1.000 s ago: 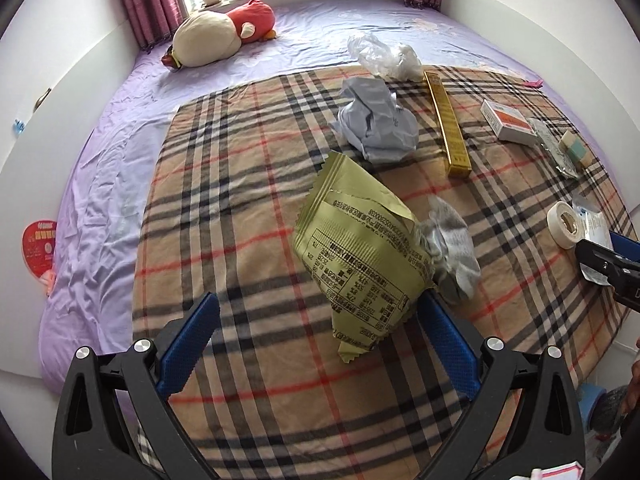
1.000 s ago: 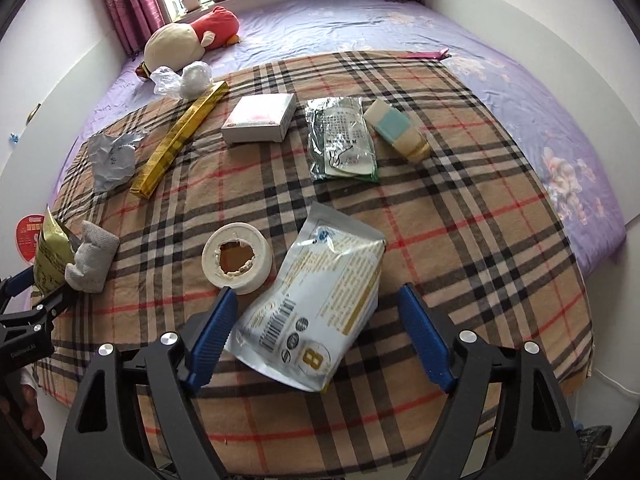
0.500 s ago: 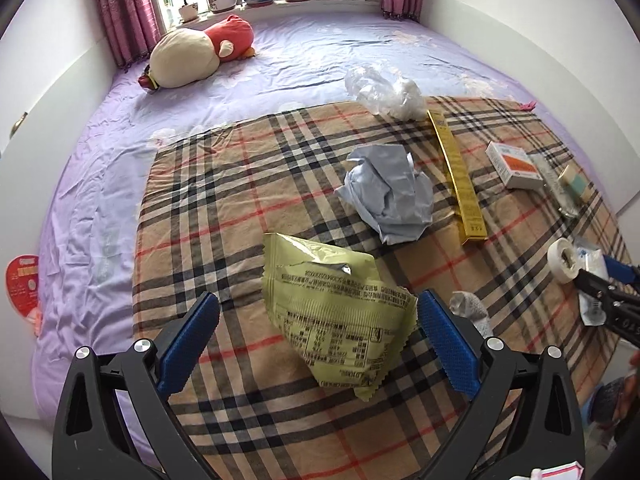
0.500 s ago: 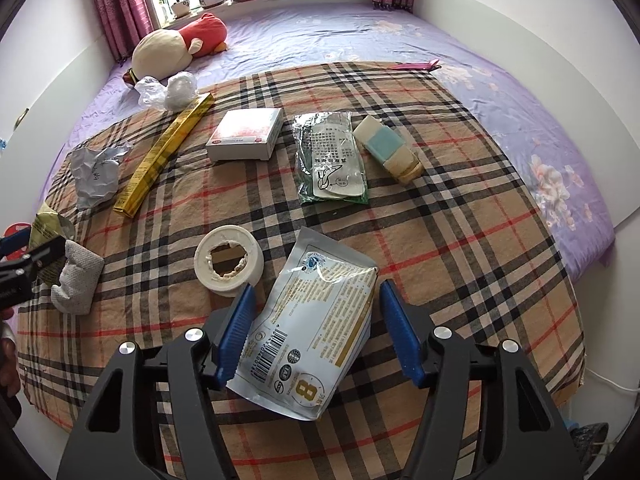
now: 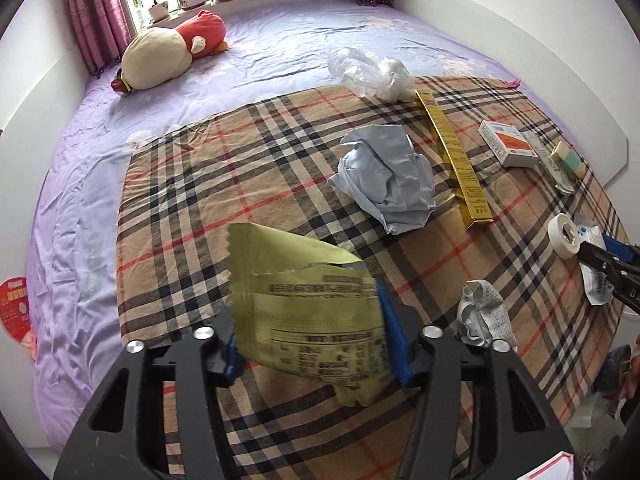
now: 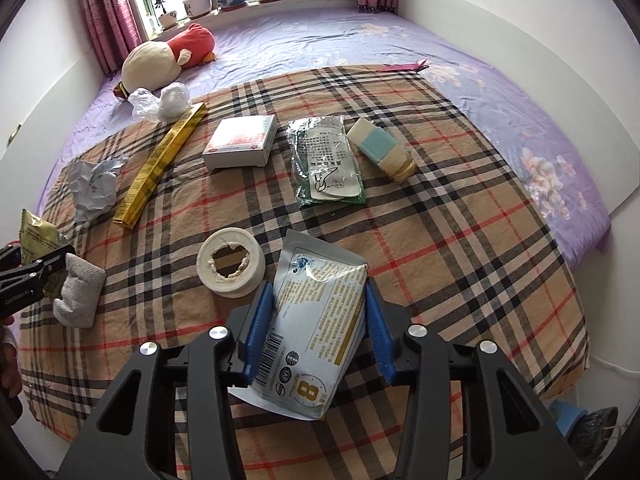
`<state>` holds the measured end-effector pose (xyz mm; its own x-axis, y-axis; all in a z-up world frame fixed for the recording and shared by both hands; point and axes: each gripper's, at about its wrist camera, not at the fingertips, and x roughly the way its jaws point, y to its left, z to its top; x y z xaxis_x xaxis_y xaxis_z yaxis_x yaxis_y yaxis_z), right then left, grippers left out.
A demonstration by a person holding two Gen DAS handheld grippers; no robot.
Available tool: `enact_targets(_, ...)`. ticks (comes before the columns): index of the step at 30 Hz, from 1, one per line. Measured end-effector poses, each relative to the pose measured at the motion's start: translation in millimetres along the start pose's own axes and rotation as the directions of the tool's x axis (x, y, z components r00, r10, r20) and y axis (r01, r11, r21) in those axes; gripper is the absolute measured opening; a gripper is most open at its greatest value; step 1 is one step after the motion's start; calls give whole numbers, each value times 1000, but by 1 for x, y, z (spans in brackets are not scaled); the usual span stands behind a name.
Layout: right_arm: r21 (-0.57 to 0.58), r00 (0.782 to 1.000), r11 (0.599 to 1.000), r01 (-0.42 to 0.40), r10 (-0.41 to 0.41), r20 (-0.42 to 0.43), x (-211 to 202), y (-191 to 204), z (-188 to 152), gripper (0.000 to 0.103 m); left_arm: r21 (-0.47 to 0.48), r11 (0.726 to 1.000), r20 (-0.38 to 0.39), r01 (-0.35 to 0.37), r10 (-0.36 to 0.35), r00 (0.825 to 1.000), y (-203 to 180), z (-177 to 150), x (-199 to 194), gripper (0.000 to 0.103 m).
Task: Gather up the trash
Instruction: 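Grasp the yellow-green snack wrapper with the left tool while the right tool grasps the white wipe packet, then carry the wrapper and wipe packet in both tools toward the yellow wastebasket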
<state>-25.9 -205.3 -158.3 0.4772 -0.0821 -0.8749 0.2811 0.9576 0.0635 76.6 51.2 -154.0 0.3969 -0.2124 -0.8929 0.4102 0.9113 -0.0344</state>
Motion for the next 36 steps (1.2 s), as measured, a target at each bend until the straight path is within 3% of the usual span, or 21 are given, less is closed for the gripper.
enact_targets(5,18,1000,1000,-24,24,-8,-5,2,-2,40,-26,997,-14,67,-67,998,11,3,-2,47)
enact_targets(9,47,1000,999,-27,27,2,-12,1,2,29,-31,995,-9,94,-94,996,14,8,-9,47)
enact_targets(14,101,997,992,-73,73,6,-14,-5,5,24,-10,994,-13,105,-106,994,13,15,-11,47)
enact_targets(19,116,993,987,-115,112,31,-27,-2,12,11,12,993,-13,120,-119,993,10,16,-13,47)
enact_targets(26,99,990,985,-142,140,30,-31,8,16,9,18,991,-15,136,-136,991,8,19,-14,47)
enact_targets(29,62,987,985,-162,160,24,-28,16,14,18,14,990,-20,141,-141,990,9,19,-13,47)
enact_targets(31,34,991,991,-131,130,9,-24,21,10,50,14,990,-24,142,-141,990,9,19,-12,47)
enact_targets(32,29,994,993,-110,110,2,-21,21,7,56,13,990,-26,143,-143,989,9,18,-12,47)
enact_targets(36,46,996,996,-76,78,-49,-7,18,-7,61,8,990,-37,140,-140,989,11,16,-8,47)
